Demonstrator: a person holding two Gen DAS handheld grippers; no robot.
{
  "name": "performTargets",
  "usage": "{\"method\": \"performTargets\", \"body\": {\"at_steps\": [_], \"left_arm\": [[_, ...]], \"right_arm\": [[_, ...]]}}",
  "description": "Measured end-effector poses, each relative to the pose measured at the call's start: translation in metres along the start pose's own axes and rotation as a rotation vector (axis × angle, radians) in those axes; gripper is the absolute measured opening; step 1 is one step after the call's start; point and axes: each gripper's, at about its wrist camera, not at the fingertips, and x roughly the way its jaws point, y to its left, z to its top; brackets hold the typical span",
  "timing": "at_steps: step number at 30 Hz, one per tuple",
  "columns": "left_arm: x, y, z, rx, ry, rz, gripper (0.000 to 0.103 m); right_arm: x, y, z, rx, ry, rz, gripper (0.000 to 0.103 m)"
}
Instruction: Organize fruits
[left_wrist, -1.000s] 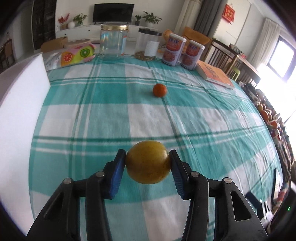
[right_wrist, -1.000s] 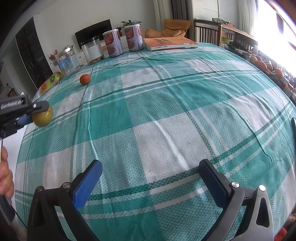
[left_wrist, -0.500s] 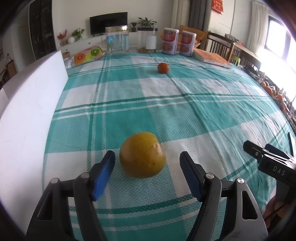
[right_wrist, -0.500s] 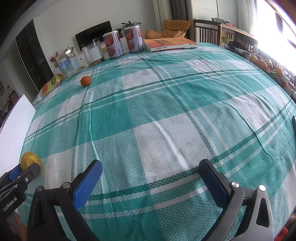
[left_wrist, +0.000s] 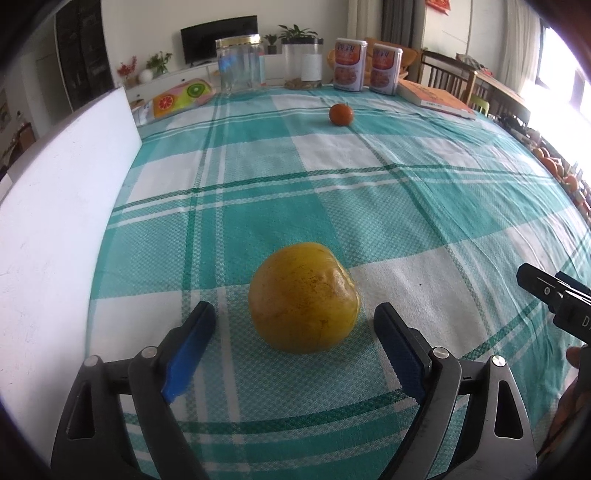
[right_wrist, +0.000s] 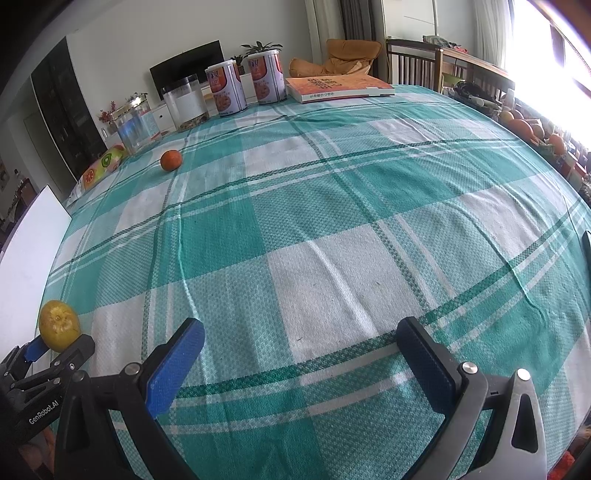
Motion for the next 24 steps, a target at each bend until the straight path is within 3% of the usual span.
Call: {"method": "performTargets", "body": {"at_steps": [8,11,13,16,21,23,24], "left_arm": [[0.001,0.001,0.0,0.0,0.001,0.005,0.091],[0.001,0.001,0.0,-0.001,0.002,0.005,0.092],[0.001,0.001,0.0,-0.001,0.002,0.006,0.092],[0.002,0.001,0.0,-0.001,0.002,0.007,0.093],[0.003,0.002,0.001,-0.002,0.003,0.008,0.093],[0.003,0.002,0.001,-0.002,0.003,0.008,0.093],[0.003,0.001,0.001,-0.002,0.003,0.008,0.093]], "right_arm": [[0.001,0.001,0.0,-0.004,0.003,-0.004,0.103],[0.006,0.012,0.002,-0.099,0.052,-0.043,0.103],[0.01,0.018,0.009,-0.157,0.073,0.0,0.103],[0.018,0.025,0.035,-0.166,0.039,0.052,0.103],[0.06,0.065,0.11,-0.236,-0.018,0.164,0.101],[0.082,0.086,0.137,-0.255,0.004,0.226,0.084],[0.093,0.097,0.149,-0.255,0.023,0.256,0.081]]}}
